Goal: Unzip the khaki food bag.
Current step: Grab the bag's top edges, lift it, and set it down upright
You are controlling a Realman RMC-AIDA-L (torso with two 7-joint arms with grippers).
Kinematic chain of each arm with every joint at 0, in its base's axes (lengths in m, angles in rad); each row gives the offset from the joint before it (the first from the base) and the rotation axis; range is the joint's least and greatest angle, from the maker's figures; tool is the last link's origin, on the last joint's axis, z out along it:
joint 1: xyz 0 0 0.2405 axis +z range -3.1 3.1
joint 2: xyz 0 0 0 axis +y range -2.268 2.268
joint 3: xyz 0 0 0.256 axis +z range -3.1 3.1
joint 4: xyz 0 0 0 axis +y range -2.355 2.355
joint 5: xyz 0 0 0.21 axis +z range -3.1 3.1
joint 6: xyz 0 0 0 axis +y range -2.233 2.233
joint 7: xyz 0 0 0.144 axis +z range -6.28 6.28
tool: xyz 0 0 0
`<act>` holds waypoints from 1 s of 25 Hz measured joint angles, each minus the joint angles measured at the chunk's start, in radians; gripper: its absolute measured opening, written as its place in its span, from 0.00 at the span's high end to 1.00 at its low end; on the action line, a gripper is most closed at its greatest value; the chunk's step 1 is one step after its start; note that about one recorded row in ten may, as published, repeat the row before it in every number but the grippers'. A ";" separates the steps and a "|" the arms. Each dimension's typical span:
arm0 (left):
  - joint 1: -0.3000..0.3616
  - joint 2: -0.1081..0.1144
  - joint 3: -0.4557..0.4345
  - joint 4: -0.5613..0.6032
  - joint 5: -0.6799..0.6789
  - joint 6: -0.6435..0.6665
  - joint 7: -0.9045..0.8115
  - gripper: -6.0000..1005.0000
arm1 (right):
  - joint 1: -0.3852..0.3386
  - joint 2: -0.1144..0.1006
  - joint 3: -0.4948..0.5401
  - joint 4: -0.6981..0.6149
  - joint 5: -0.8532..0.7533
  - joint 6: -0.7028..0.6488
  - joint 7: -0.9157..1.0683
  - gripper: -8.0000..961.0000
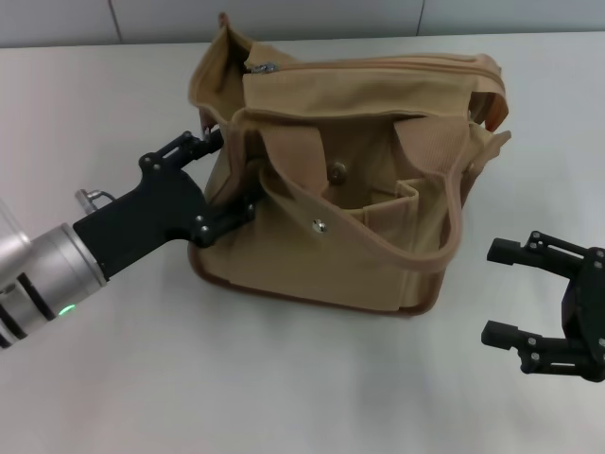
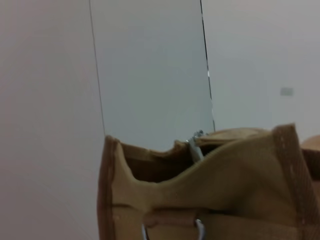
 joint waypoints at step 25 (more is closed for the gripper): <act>0.051 0.006 -0.001 0.115 -0.001 0.238 -0.028 0.87 | -0.046 -0.018 0.072 -0.006 0.295 -0.067 0.163 0.12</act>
